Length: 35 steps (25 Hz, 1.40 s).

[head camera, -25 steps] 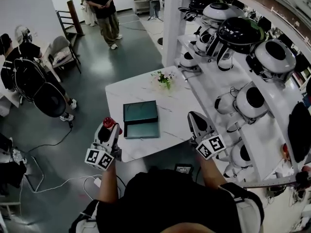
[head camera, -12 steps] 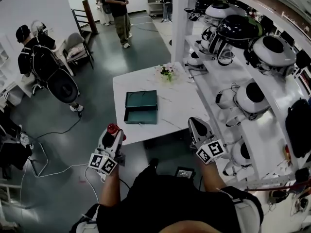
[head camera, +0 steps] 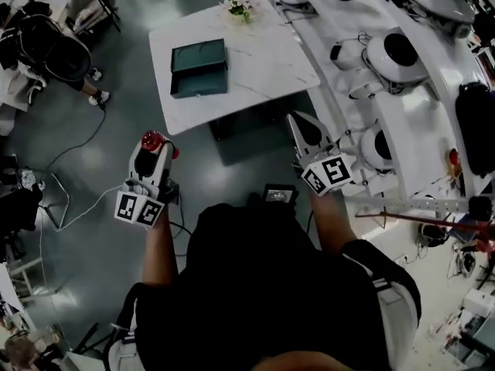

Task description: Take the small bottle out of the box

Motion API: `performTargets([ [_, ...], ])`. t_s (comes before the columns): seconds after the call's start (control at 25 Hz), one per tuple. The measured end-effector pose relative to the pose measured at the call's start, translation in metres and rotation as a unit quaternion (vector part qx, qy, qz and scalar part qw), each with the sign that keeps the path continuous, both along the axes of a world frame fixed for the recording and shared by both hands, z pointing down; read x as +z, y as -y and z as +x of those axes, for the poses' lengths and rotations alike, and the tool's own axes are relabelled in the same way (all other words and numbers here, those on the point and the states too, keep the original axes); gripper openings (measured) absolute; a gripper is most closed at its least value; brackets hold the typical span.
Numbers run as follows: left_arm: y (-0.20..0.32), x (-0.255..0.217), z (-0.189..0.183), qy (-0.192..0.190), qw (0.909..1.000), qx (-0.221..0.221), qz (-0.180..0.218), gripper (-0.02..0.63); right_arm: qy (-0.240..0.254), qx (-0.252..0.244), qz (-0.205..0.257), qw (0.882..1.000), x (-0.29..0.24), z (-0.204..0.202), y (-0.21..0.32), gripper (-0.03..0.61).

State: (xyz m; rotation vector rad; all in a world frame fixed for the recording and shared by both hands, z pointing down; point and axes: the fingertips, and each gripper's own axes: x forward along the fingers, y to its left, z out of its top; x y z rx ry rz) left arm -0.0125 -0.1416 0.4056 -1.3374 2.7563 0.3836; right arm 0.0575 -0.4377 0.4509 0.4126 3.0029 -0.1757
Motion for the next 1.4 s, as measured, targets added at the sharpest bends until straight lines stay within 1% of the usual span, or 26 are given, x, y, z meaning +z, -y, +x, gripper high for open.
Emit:
performTargets([
  [0.12, -0.006, 0.005, 0.021, -0.006, 1.0000, -0.002, -0.004, 0.234, -0.020, 0.004, -0.001, 1.000, 0.008, 0.021, -0.002, 0.034],
  [0.2, -0.019, 0.007, 0.035, -0.005, 1.0000, -0.004, -0.007, 0.234, -0.025, 0.004, 0.002, 1.000, 0.008, 0.030, -0.013, 0.034],
  [0.36, -0.052, 0.008, 0.063, 0.003, 0.9999, -0.002, -0.011, 0.234, -0.022, -0.003, 0.016, 1.000, -0.003, 0.044, -0.055, 0.034],
  [0.48, -0.078, 0.013, 0.085, -0.001, 0.9998, -0.001, -0.019, 0.233, -0.018, -0.009, 0.017, 1.000, -0.012, 0.055, -0.093, 0.034],
  [0.6, -0.107, 0.020, 0.110, -0.004, 0.9994, -0.010, -0.032, 0.234, -0.021, -0.020, 0.022, 0.999, -0.011, 0.072, -0.129, 0.034],
  [0.68, -0.127, 0.026, 0.124, -0.010, 0.9992, -0.016, -0.034, 0.233, -0.029, -0.025, 0.023, 0.999, -0.006, 0.083, -0.148, 0.034],
  [0.84, -0.152, 0.042, 0.144, -0.031, 0.9991, -0.017, -0.023, 0.233, -0.038, -0.027, 0.029, 0.998, -0.001, 0.103, -0.171, 0.034],
  [1.0, -0.152, 0.056, 0.173, -0.046, 0.9988, 0.002, -0.014, 0.233, -0.054, -0.028, 0.043, 0.997, 0.003, 0.128, -0.181, 0.034],
  [1.16, -0.137, 0.077, 0.206, -0.068, 0.9974, 0.020, -0.010, 0.233, -0.069, -0.030, 0.047, 0.996, 0.012, 0.153, -0.182, 0.034],
  [1.28, -0.124, 0.083, 0.221, -0.076, 0.9968, 0.020, -0.014, 0.233, -0.073, -0.045, 0.043, 0.995, 0.021, 0.162, -0.183, 0.034],
  [1.4, -0.110, 0.081, 0.233, -0.069, 0.9972, 0.011, -0.027, 0.234, -0.069, -0.072, 0.032, 0.995, 0.027, 0.163, -0.182, 0.034],
])
